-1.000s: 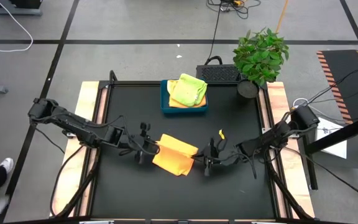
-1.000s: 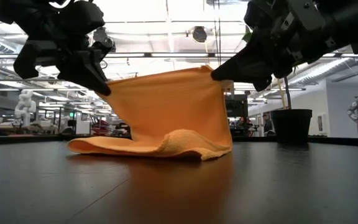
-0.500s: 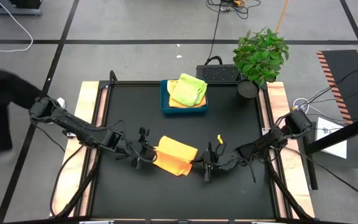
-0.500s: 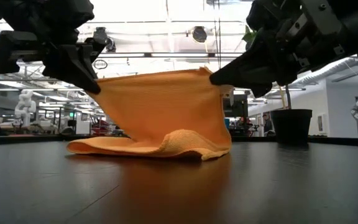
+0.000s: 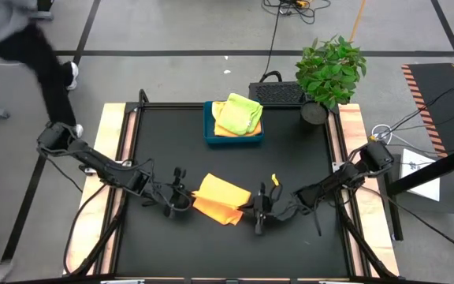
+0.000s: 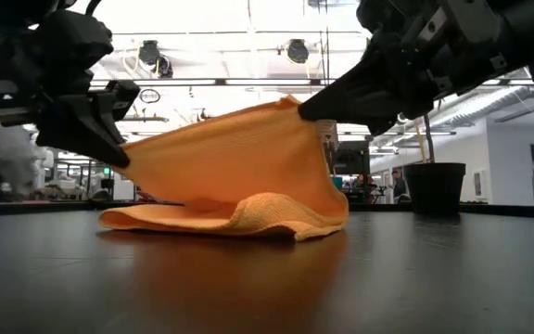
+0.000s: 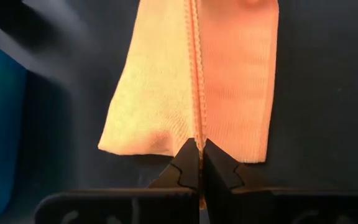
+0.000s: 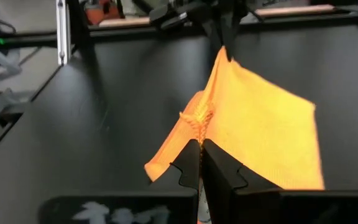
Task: Fold microfiber towels
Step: Fold the orange microfiber cloth
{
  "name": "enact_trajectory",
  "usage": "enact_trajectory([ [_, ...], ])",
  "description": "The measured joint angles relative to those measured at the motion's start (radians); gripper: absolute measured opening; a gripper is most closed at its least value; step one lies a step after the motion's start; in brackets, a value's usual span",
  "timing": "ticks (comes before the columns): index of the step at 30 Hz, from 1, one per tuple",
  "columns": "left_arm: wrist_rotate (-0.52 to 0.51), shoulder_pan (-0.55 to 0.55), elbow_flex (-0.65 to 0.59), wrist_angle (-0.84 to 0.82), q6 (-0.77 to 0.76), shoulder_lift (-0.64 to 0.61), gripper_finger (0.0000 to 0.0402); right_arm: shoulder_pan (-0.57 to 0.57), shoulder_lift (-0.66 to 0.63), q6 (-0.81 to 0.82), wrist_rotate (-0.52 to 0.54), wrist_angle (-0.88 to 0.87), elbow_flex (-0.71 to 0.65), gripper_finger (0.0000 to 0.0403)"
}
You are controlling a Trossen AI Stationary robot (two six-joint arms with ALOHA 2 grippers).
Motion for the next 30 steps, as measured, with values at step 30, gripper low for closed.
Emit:
enact_trajectory([
  [30,0.102,-0.005,-0.007,0.015,-0.062,0.000,0.0113,0.002,0.152,0.039,-0.100,-0.061,0.082,0.0036],
])
